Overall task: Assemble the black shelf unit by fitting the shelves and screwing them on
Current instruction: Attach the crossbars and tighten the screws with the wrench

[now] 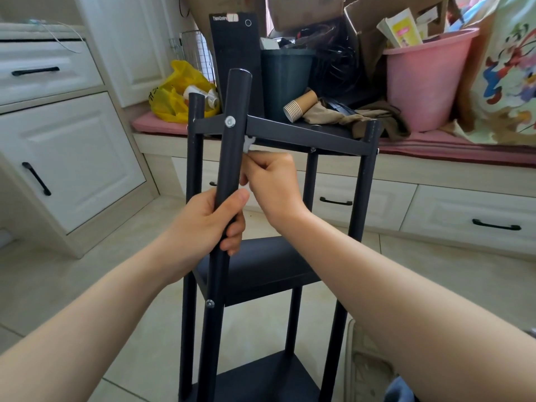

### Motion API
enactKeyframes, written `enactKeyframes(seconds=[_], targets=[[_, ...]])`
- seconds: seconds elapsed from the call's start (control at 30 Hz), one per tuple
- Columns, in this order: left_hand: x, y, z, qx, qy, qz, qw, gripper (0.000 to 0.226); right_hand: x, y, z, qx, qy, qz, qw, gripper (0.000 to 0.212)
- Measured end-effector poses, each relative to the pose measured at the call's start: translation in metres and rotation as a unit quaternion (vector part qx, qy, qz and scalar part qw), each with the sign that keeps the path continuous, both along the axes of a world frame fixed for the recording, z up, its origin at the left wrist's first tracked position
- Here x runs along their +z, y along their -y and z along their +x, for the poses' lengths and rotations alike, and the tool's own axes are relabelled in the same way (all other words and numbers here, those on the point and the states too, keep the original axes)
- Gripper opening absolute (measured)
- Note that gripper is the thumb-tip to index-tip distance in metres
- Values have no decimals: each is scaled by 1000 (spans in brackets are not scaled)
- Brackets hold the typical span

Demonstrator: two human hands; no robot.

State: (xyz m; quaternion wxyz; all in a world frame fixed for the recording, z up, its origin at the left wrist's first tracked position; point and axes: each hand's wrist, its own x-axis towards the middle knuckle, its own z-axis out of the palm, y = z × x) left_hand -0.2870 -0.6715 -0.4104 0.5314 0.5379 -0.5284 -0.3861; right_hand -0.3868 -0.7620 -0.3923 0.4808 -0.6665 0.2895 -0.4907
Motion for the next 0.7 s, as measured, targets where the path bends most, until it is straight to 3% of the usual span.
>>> enactKeyframes(seconds=[0.1,0.27,0.7], targets=[[1,-1,-4,1,-2,-3,1000,48,-2,0,-16,44,-61,42,996,49],[3,0,-11,-1,4,-6,1000,34,4,-2,-48,64,-79,18,995,15],[6,6,-43,-30,17,-1,999,13,25,-15,-84,92,-54,-8,994,17]])
